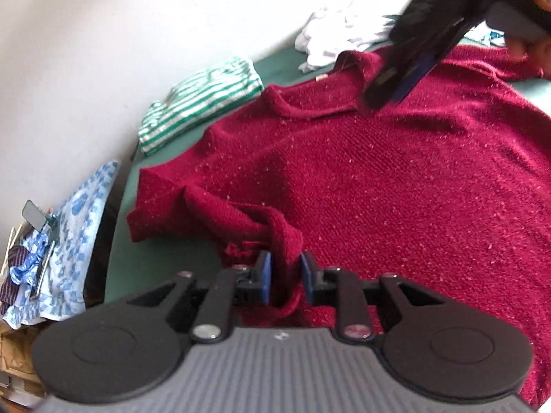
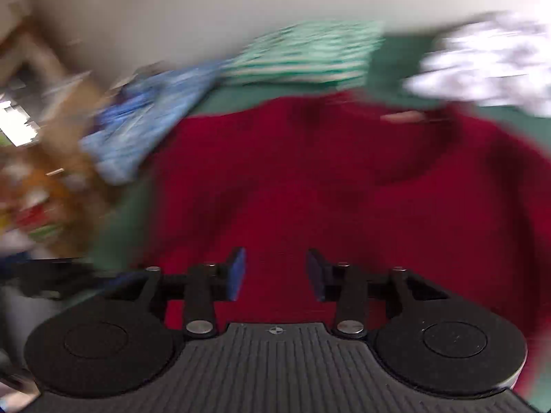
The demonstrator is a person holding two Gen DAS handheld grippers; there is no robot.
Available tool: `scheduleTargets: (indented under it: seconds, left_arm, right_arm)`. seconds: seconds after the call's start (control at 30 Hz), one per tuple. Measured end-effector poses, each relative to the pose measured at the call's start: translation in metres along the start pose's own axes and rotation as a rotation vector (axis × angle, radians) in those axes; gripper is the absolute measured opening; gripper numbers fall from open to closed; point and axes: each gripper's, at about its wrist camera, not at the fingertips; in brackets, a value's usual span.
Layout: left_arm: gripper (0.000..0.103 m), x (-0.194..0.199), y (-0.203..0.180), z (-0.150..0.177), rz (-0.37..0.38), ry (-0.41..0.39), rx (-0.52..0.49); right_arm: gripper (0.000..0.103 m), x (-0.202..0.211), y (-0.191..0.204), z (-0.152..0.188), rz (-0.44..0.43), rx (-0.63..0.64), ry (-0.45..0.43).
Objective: Fold clothes
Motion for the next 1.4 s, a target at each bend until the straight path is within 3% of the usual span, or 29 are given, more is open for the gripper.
scheduleTargets:
  seconds: [0.13,0.3,0.33,0.37,0.43,0.53,0.6,0.7,0.73,0.8,0.83,0.87,0.93,1.03,1.1,1.2,1.33,1.4]
  left_arm:
    - [0.025,-0.001,-0.005,0.006,0.018,0.000,0.024]
    - [0.026,-0.003,-0.012,0.011,0.038,-0.002,0.042]
    - [0.026,-0.002,-0.012,0.012,0.047,-0.005,0.044]
    - [0.026,0.000,-0.012,0.013,0.056,-0.008,0.042]
    - [0.031,0.007,-0.011,0.015,0.081,-0.021,0.038]
    - [0.034,0.025,-0.009,0.019,0.153,-0.041,0.034]
    - [0.043,0.034,-0.011,0.024,0.192,-0.047,0.021]
    - [0.039,0.032,-0.016,0.035,0.204,-0.014,0.008]
    - [0.033,0.027,-0.016,0.038,0.207,0.011,0.019]
    - [0.012,0.018,-0.016,0.039,0.215,0.047,0.042]
    - [0.011,0.016,-0.016,0.039,0.218,0.050,0.049]
    - [0.011,0.013,-0.016,0.039,0.222,0.052,0.055]
    - [0.010,0.010,-0.019,0.038,0.222,0.050,0.047]
    - [0.012,0.009,-0.022,0.038,0.216,0.042,0.015]
    - [0.020,0.008,-0.019,0.039,0.216,0.039,-0.001]
    - [0.021,0.007,-0.014,0.037,0.237,0.046,-0.010]
    - [0.025,0.011,0.008,0.028,0.249,0.038,-0.033]
    - [0.032,0.012,0.024,0.021,0.229,0.021,-0.046]
  right_arm:
    - [0.042,-0.030,0.023,0.004,-0.111,-0.131,0.087]
    - [0.046,-0.050,0.040,0.011,-0.032,-0.182,0.144]
    - [0.044,-0.056,0.039,0.010,-0.050,-0.193,0.162]
    - [0.036,-0.061,0.039,0.009,-0.078,-0.199,0.181]
    - [0.010,-0.064,0.043,0.009,-0.093,-0.184,0.193]
    - [0.010,-0.055,0.044,-0.004,-0.059,-0.141,0.128]
    - [0.010,-0.036,0.036,-0.012,-0.031,-0.133,0.059]
    - [0.010,-0.009,0.023,-0.023,0.032,-0.109,-0.036]
    - [0.011,-0.007,0.018,-0.023,0.085,-0.091,-0.051]
    - [0.016,-0.009,0.008,-0.020,0.196,-0.074,-0.065]
    - [0.024,-0.010,0.003,-0.019,0.251,-0.068,-0.071]
    - [0.039,-0.010,-0.003,-0.016,0.280,-0.085,-0.080]
    - [0.049,-0.002,-0.015,-0.007,0.294,-0.148,-0.103]
    - [0.049,0.013,-0.025,0.014,0.266,-0.213,-0.108]
    - [0.049,0.012,-0.014,0.030,0.209,-0.212,-0.079]
    - [0.048,0.005,0.025,0.051,0.183,-0.040,-0.083]
    - [0.057,-0.017,0.071,0.066,0.277,0.238,-0.118]
    - [0.045,-0.029,0.069,0.064,0.319,0.248,-0.104]
Point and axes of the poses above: each gripper's, at about its wrist camera, not at the fingertips, and x roughly against the way its jaws point, y to its left, z to its underside, and after that the axes turned 5 degrees about z, right-handed
